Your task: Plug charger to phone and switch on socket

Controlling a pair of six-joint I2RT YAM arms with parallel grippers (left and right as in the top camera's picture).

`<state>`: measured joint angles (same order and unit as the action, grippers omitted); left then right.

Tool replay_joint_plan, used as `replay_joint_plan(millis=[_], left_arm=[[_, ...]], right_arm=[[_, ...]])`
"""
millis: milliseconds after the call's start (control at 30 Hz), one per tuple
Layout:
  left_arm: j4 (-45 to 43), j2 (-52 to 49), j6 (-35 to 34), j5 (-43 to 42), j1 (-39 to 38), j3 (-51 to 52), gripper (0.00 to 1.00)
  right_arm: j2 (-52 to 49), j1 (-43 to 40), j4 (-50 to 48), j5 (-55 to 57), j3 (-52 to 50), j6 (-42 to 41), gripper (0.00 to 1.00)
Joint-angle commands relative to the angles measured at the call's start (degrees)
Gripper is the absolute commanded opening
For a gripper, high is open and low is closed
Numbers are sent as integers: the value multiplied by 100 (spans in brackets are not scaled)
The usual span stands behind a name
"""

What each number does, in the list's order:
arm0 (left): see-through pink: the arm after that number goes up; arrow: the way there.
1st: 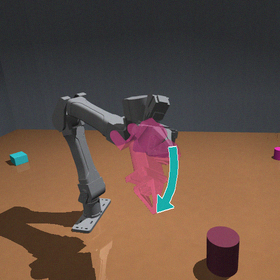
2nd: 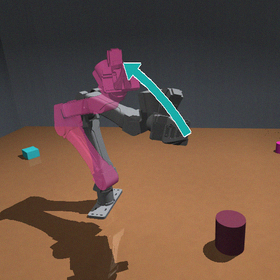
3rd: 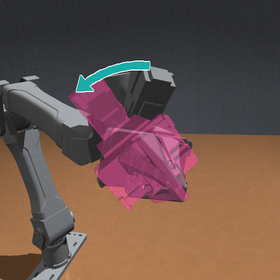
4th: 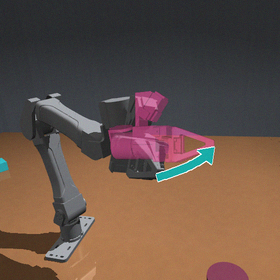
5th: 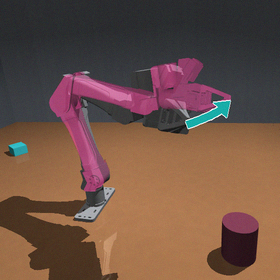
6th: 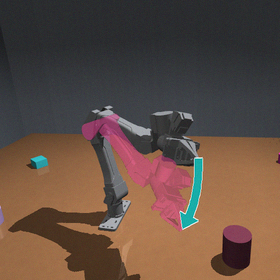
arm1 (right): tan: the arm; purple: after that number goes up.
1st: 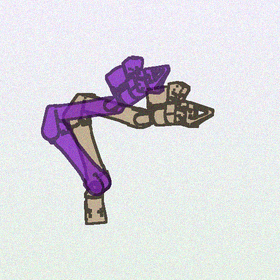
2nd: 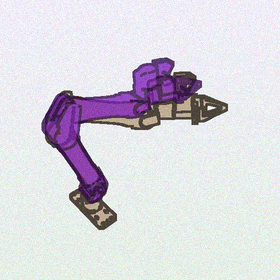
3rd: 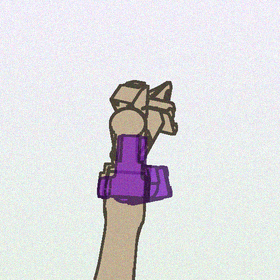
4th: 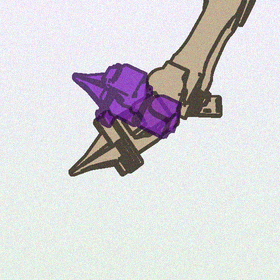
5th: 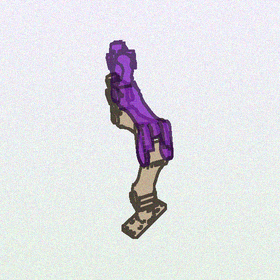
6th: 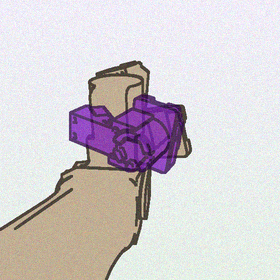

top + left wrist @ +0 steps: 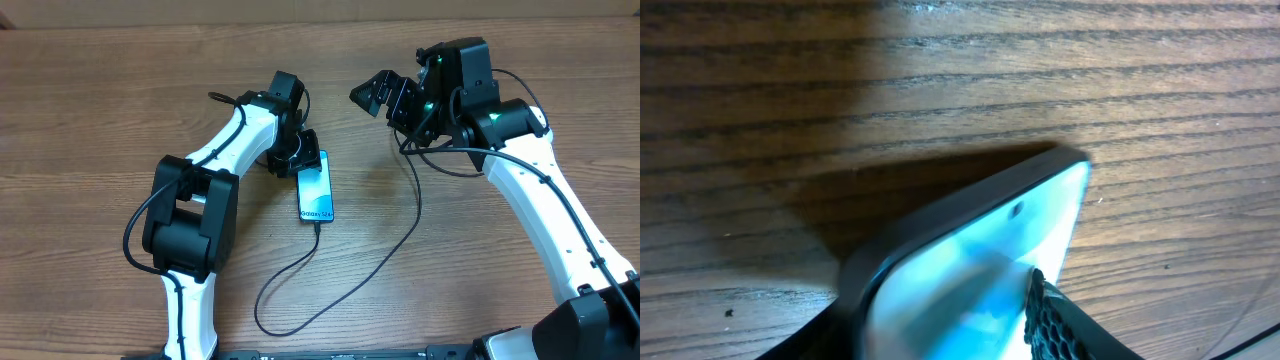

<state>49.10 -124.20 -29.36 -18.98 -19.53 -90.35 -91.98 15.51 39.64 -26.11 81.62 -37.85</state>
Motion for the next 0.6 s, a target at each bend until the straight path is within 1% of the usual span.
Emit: replay_joint_plan(millis=[0,433,467,500,567], left_arm=[[15,-22,107,11,-44,33,50],[22,-22,107,11,-44,33,49],[22,-22,109,11,-44,33,53],[24,-22,109,13,-44,33,63],[22,-22,109,13,-42,33,76]], right_arm=[[129,7,-26,57,50,42,100],[129,7,-7,57,50,42,100],[129,7,-7,57,50,42,100],[129,7,-7,57,50,44,100],[129,7,-4,57,50,44,100]])
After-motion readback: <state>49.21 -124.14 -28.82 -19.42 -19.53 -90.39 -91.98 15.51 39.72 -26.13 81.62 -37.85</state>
